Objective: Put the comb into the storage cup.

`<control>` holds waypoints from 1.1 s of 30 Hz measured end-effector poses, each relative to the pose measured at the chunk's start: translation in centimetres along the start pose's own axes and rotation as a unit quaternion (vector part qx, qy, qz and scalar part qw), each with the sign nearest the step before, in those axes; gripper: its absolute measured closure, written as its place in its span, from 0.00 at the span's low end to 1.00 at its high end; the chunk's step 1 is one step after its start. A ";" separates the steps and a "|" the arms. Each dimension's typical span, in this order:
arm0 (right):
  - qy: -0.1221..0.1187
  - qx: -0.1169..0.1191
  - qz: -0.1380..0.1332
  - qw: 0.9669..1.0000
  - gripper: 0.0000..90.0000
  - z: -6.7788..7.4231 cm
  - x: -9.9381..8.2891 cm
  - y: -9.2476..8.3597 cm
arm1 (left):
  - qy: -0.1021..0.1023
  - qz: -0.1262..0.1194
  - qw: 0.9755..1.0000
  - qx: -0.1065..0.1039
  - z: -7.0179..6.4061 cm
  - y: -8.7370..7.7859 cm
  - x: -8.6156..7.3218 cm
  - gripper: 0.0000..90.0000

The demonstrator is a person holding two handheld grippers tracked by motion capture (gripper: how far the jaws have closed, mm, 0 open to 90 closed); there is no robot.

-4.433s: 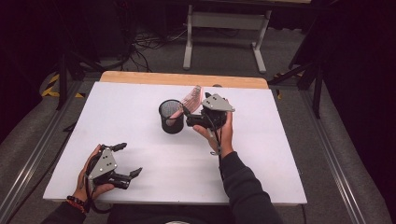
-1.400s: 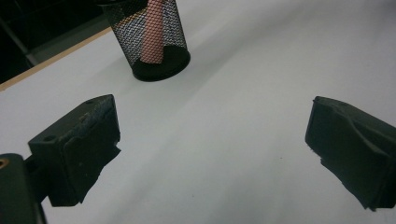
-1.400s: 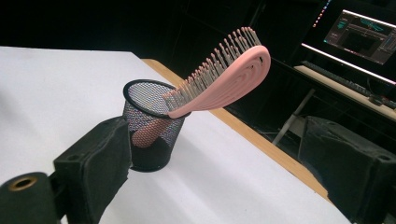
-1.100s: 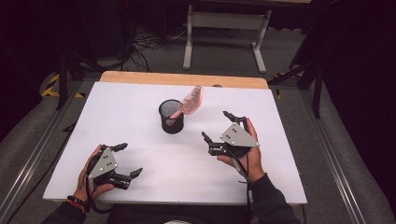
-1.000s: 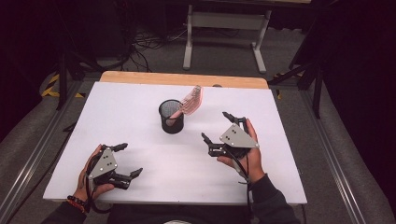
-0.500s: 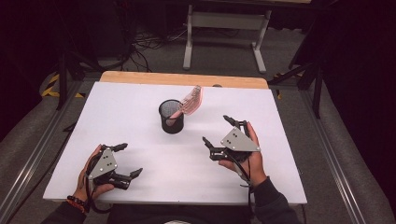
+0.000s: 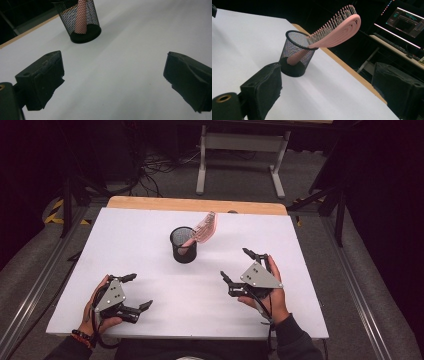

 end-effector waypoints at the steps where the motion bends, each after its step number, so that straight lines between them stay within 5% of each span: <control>1: 0.001 0.000 0.000 1.000 0.11 0.0 -0.1 0.0 | 0.000 0.000 1.000 0.000 0.0 0.0 0.0 0.05; 33: -0.008 0.004 0.013 1.000 0.12 1.0 -3.5 -0.9 | 0.003 0.003 1.000 -0.005 -0.1 0.1 -0.1 0.05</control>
Point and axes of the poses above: each handheld gripper's, and its own axes: y roughly forward along the jaws, x roughly out of its top, z roughly to its left, the point moved 5 cm from there along y, roughly forward along the jaws, and after that the axes turned 3 degrees about z, right-handed, at the moved point
